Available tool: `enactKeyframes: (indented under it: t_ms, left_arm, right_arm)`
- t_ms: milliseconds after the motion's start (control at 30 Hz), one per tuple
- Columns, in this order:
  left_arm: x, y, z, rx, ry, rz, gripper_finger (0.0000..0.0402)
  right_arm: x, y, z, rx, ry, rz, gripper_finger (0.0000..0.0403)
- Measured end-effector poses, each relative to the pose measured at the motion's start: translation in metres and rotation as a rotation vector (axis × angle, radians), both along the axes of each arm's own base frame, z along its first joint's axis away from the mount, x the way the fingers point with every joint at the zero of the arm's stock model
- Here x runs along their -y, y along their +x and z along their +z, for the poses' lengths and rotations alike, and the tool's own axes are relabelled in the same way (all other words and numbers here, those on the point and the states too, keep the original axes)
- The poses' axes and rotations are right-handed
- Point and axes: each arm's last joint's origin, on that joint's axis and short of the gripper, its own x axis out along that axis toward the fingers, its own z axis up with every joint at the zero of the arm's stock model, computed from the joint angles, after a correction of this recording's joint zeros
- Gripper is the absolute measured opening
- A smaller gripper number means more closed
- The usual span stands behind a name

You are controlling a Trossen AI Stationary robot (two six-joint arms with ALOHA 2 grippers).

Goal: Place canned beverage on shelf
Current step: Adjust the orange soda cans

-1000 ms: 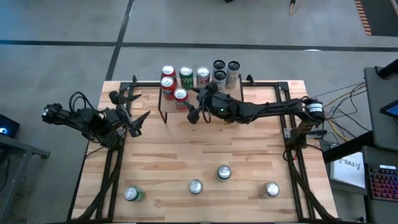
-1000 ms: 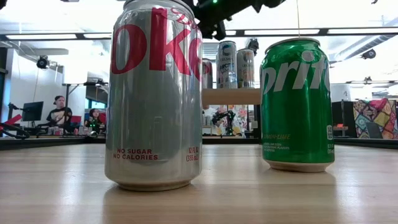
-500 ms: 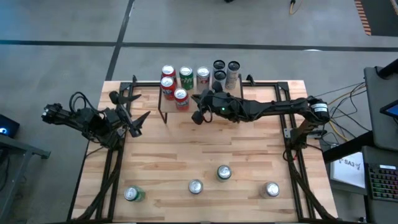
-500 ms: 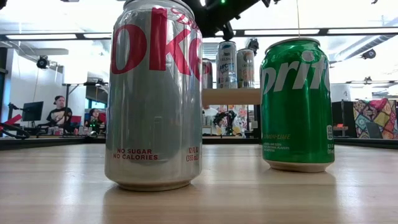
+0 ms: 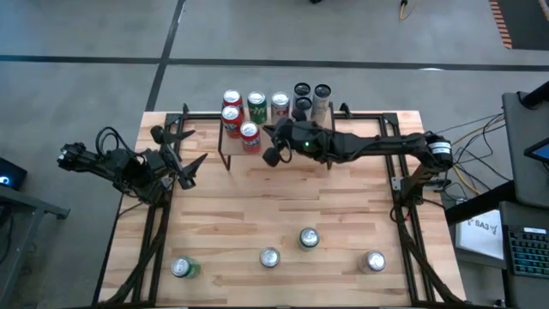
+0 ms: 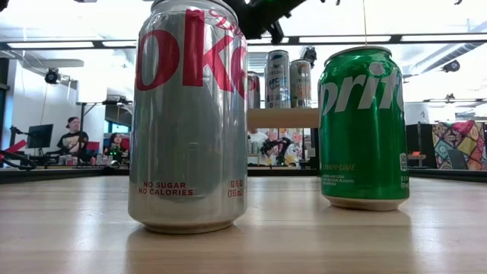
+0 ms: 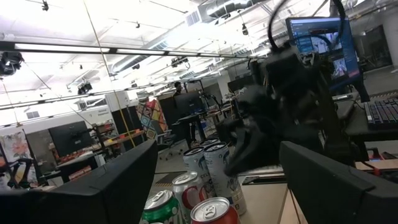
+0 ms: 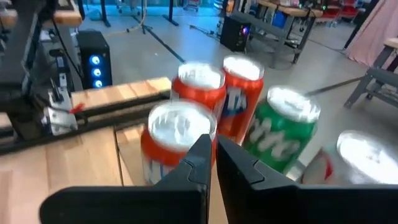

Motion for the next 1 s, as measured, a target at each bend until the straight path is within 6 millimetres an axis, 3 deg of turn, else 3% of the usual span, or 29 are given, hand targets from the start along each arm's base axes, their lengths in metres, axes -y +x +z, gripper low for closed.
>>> enactKeyframes:
  t_ms: [300, 600, 800, 1000]
  left_arm:
    - [0.000, 0.002, -0.002, -0.024, 0.002, 0.018, 0.0322]
    - [-0.003, 0.004, -0.002, -0.072, -0.112, 0.180, 0.0315]
    - [0.000, 0.009, 0.013, -0.080, -0.167, 0.077, 0.0277]
    - [-0.006, 0.017, 0.038, -0.138, -0.118, 0.153, 0.0209]
  right_arm:
    - [0.018, 0.012, 0.041, -0.044, -0.038, 0.052, 0.0012]
    - [0.059, 0.013, 0.066, -0.089, 0.008, 0.200, 0.0012]
    - [0.080, 0.005, 0.074, -0.125, -0.018, 0.217, 0.0012]
    - [0.085, 0.006, 0.078, -0.091, -0.053, 0.216, 0.0012]
